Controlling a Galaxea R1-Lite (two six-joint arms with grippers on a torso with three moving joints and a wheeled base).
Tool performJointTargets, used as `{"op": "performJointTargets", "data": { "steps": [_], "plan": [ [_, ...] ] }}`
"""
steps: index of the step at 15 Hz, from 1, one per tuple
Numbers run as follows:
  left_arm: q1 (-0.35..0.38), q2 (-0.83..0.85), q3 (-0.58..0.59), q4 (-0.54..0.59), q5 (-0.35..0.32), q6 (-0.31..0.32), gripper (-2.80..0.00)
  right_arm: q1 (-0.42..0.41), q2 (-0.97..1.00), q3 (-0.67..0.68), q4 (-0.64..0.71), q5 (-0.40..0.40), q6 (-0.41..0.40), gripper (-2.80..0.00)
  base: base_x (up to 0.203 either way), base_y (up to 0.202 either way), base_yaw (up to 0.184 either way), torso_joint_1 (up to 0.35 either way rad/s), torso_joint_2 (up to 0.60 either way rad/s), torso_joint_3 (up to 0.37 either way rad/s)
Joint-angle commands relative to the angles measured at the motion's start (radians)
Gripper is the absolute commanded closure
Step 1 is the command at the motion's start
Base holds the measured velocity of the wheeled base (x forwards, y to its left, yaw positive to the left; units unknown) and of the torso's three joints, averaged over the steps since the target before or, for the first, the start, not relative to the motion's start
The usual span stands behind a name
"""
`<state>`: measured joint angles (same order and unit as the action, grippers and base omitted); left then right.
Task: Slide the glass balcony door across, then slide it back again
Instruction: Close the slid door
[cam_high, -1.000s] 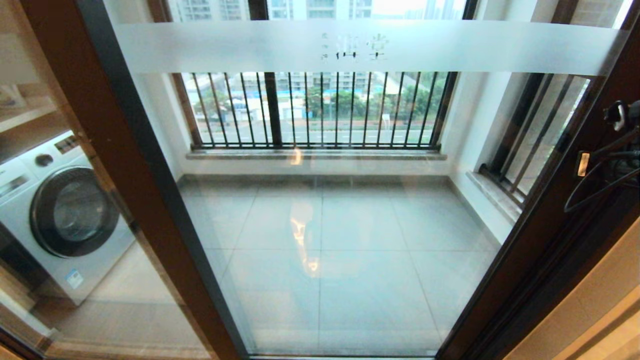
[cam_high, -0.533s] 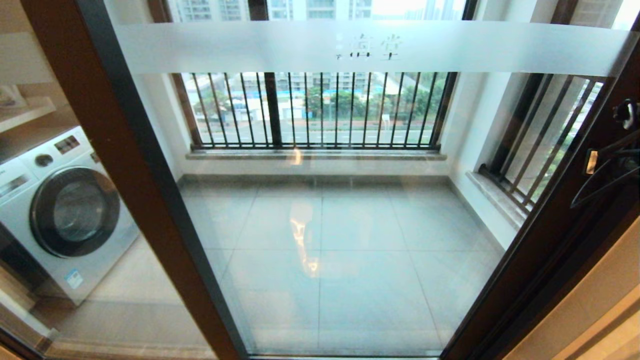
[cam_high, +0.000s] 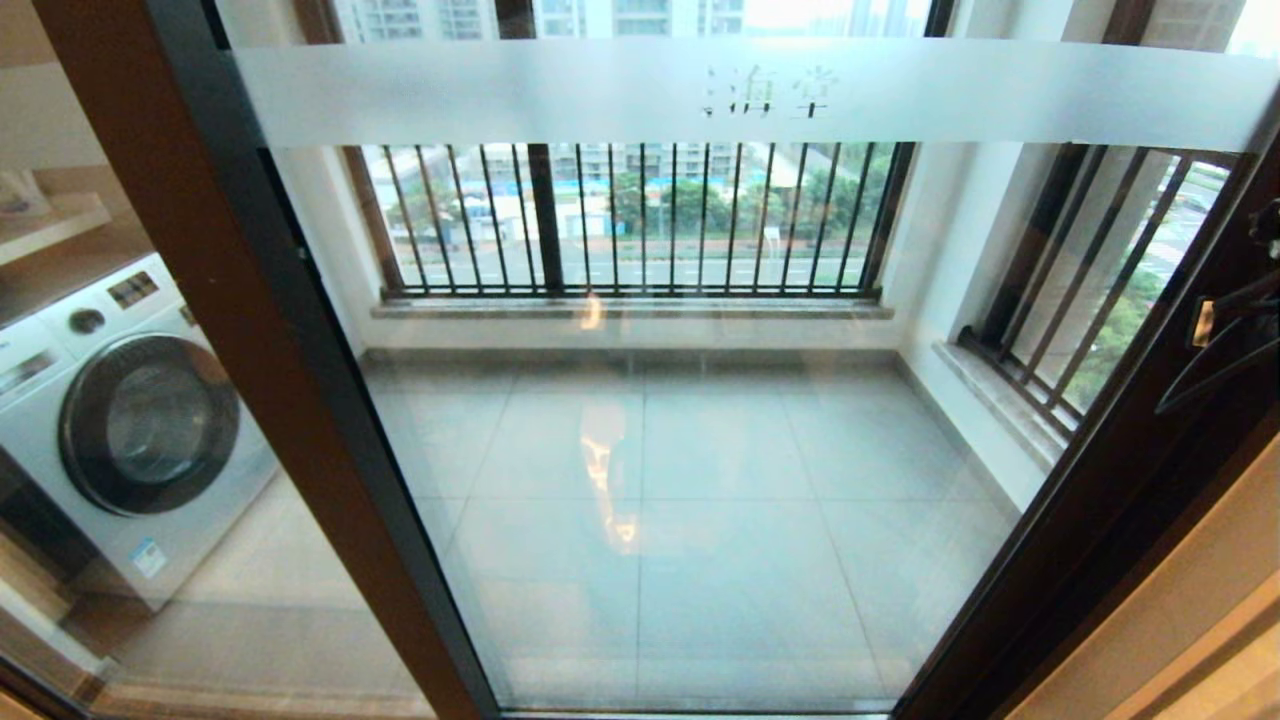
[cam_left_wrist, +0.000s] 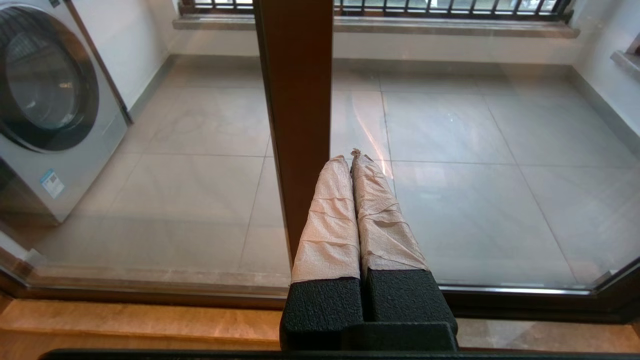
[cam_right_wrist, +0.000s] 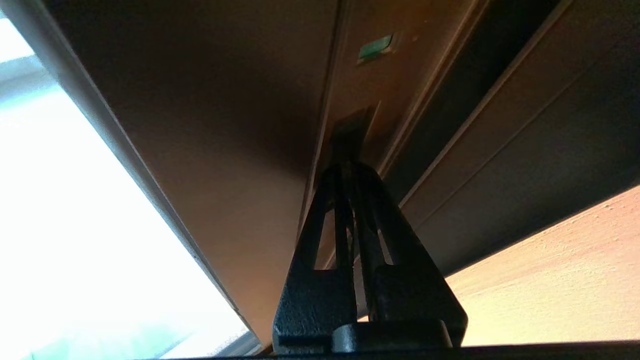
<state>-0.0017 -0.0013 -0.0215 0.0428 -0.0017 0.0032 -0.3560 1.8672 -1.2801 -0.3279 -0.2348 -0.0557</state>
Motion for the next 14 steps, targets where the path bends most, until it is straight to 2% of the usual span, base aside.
{"op": "performJointTargets", "data": {
  "steps": [1, 4, 9, 14],
  "plan": [
    [0.000, 0.000, 0.000, 0.000, 0.000, 0.000, 0.00, 0.002, -0.049, 0.024, 0.014, 0.018, -0.001, 0.00, 0.000, 0.000, 0.000, 0.000, 0.00, 0.000],
    [0.000, 0.000, 0.000, 0.000, 0.000, 0.000, 0.00, 0.005, -0.136, 0.073, 0.017, 0.059, -0.033, 0.00, 0.000, 0.000, 0.000, 0.005, 0.01, 0.001],
    [0.000, 0.000, 0.000, 0.000, 0.000, 0.000, 0.00, 0.011, -0.313, 0.170, 0.059, 0.091, -0.150, 0.00, 0.000, 0.000, 0.000, 0.000, 0.00, 0.000],
    [0.000, 0.000, 0.000, 0.000, 0.000, 0.000, 0.00, 0.011, -0.334, 0.170, 0.113, 0.090, -0.167, 0.00, 0.000, 0.000, 0.000, 0.000, 0.00, 0.000]
  ]
}}
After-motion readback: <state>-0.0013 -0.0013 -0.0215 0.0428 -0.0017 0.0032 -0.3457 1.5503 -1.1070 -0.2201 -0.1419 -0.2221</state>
